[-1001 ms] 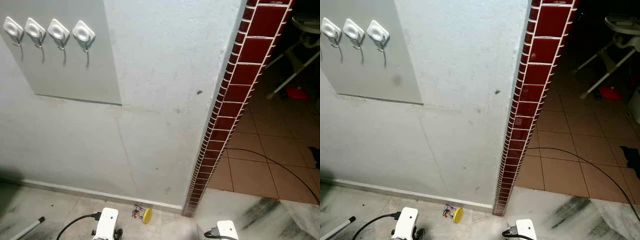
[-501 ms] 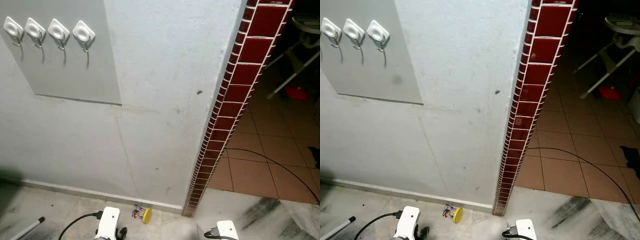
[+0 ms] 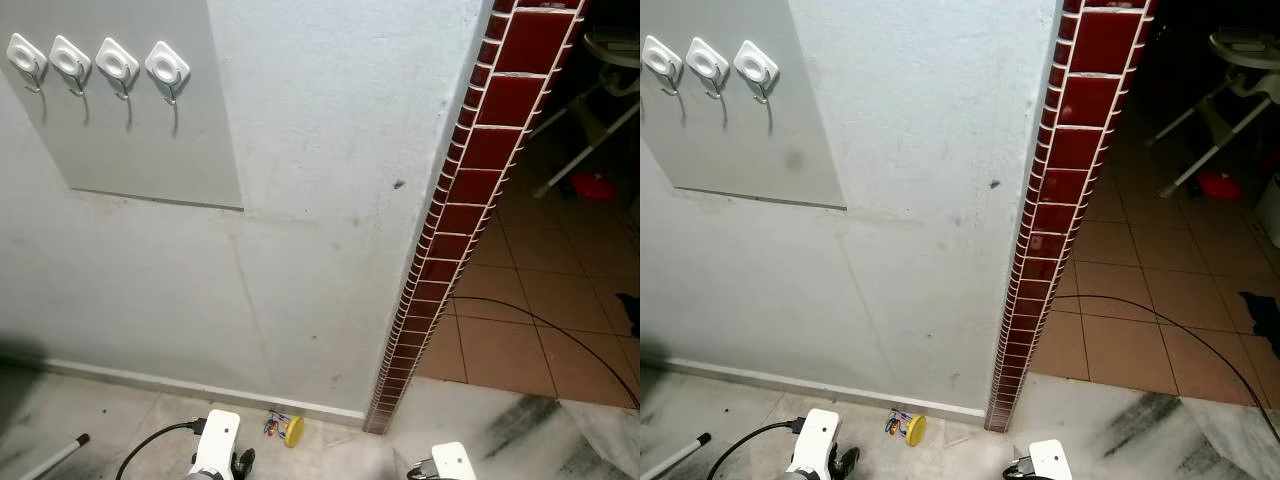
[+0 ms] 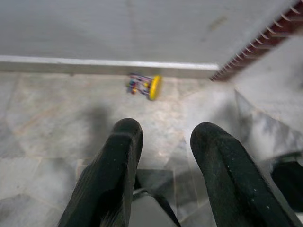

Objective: Hang keys on a hook

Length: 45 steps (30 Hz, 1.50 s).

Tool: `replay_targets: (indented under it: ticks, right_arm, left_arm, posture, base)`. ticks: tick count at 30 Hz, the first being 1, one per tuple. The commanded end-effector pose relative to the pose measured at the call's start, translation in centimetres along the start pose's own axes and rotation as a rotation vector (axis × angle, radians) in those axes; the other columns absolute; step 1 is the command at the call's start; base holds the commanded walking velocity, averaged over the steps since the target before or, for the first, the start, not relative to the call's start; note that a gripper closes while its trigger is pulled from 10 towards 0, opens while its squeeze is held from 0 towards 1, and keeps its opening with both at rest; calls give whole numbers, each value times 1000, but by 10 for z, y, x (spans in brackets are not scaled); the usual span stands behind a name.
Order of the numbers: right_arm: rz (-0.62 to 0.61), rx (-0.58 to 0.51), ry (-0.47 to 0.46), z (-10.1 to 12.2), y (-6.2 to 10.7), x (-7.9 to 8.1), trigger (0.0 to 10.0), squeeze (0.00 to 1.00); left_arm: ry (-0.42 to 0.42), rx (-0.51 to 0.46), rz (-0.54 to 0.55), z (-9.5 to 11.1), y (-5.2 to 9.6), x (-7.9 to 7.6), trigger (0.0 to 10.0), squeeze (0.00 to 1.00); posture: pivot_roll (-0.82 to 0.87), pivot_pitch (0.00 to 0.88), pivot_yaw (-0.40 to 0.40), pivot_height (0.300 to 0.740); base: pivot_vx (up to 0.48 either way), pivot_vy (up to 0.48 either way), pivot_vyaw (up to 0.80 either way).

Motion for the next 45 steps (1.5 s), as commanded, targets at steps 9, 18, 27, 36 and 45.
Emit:
replay_targets:
  ticks: [9, 18, 27, 36, 45]
  right_arm:
    - [11, -9, 7, 4, -1, 4, 10000, 0]
    - [15, 3, -21, 0, 0, 3, 10000, 0]
    - [8, 29, -24, -7, 0, 3, 10000, 0]
    - [7, 33, -29, -8, 0, 4, 10000, 0]
    - [5, 38, -38, -9, 1, 2, 10000, 0]
  left_arm:
    - [-5, -6, -6, 0, 1, 1, 10000, 0]
    - [0, -9, -30, 3, 0, -1, 10000, 0]
    - [40, 6, -28, -1, 0, -3, 10000, 0]
    - [48, 27, -28, -7, 1, -5, 10000, 0]
    - [64, 51, -21, -15, 3, -5, 10000, 0]
  posture:
    - [-53, 0, 12, 740]
    - [-55, 0, 9, 740]
    - [-50, 0, 2, 740]
    - [-47, 0, -3, 740]
    - [-44, 0, 0, 740]
  base:
    - [0, 0, 800]
    - [0, 0, 800]
    - [0, 0, 800]
    - [0, 0, 800]
    - [0, 0, 800]
Point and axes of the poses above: a point about 5 cm out from each wrist's last joint towards the gripper, its own y axis pointing back from the gripper into the wrist, its own z axis along the axis of the wrist's last joint, x = y × z, the point moved 5 cm from there along -y, pointing out of the wrist towards the gripper, and after that the axes turned 15 degrees about -y, right-handed, at the moved point
